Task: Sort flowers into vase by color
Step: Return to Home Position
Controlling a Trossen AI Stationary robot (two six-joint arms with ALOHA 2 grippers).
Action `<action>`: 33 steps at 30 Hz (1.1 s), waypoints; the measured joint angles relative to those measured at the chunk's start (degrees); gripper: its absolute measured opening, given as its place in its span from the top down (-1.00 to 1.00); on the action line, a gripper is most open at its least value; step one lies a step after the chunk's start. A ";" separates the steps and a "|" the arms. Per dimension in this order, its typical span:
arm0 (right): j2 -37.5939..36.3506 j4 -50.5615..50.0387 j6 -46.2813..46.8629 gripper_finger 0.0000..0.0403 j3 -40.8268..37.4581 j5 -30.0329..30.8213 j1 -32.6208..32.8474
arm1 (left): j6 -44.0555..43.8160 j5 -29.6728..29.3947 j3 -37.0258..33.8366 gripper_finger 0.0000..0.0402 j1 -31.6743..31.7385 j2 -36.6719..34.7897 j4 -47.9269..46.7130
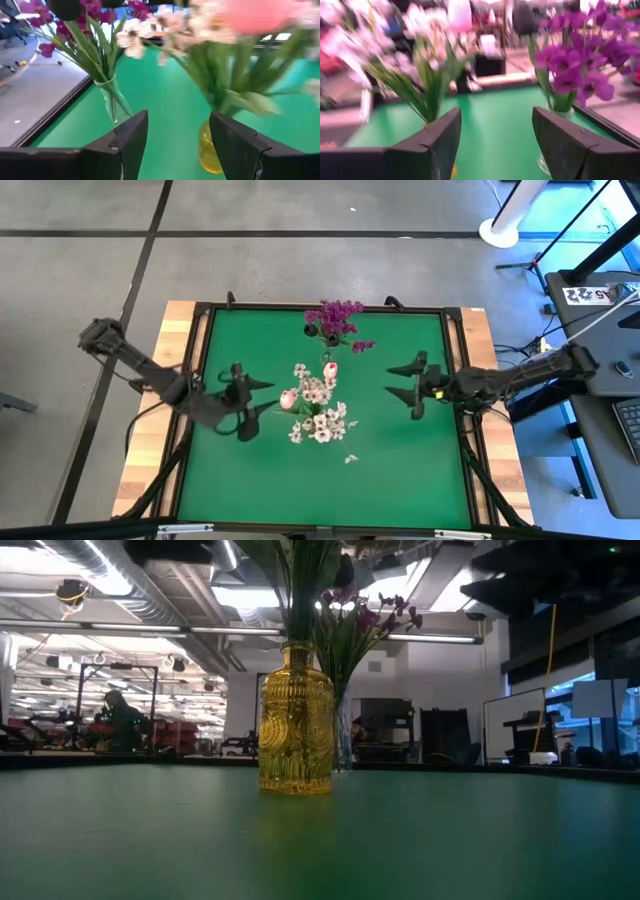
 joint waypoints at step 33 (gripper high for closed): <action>-38.82 -9.88 -11.77 -0.19 -8.52 5.49 0.03 | 20.16 27.76 -31.03 0.46 18.37 -58.66 22.16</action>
